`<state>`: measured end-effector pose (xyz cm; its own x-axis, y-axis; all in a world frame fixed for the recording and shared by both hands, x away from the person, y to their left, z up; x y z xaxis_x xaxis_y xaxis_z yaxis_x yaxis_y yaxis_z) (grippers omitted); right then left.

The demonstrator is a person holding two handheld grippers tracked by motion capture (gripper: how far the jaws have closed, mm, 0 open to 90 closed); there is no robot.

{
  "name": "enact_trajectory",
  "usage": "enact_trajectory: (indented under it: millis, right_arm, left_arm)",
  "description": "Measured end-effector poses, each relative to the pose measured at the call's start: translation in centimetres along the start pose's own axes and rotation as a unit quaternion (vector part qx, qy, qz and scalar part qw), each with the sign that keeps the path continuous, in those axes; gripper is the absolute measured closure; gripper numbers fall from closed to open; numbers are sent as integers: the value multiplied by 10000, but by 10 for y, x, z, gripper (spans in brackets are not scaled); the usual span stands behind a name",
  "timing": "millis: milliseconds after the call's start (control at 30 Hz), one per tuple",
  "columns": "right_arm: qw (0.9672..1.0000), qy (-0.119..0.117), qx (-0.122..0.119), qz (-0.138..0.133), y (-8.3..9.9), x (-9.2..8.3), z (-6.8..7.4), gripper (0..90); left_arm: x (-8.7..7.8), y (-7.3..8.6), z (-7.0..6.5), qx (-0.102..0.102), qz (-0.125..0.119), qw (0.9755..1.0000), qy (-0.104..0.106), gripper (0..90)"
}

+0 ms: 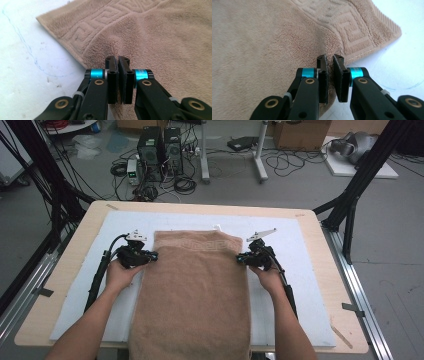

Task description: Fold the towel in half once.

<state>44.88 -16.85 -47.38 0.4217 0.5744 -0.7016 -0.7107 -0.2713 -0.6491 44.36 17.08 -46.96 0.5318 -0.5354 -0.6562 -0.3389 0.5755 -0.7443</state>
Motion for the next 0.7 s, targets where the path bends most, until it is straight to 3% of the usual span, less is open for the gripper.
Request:
enact_trajectory:
  millis: [233, 400, 533, 600, 700]
  right_arm:
    - [9995, -204, -104, -234, -10, -17, 13, 834]
    - [9984, -308, -333, -344, -19, -33, 27, 834]
    - [9966, -503, -418, -497, -25, -52, 41, 834]
    - [9953, -590, -497, -594, -27, -63, 50, 834]
    - [9928, -734, -607, -732, -22, -82, 67, 834]
  left_arm:
    - [-19, -9, -3, 119, -228, 9997, -22, 862]
    - [-40, -14, -9, 313, -348, 9989, 37, 863]
    - [-60, -19, -14, 341, -543, 9979, -4, 863]
    - [-72, -23, -20, 392, -706, 9967, -39, 863]
    - [-92, -22, -37, 626, -859, 9943, -100, 863]
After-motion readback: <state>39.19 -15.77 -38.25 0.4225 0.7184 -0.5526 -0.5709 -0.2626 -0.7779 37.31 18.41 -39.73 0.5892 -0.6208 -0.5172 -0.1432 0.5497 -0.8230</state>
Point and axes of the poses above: each handheld gripper's, and its own axes: x roughly forward along the jaws, y roughly out of its underside, z roughly to its left, the point moved 8 cm from there along x, roughly forward along the jaws, and after that the axes turned 15 degrees about x, right-handed, at the moved point
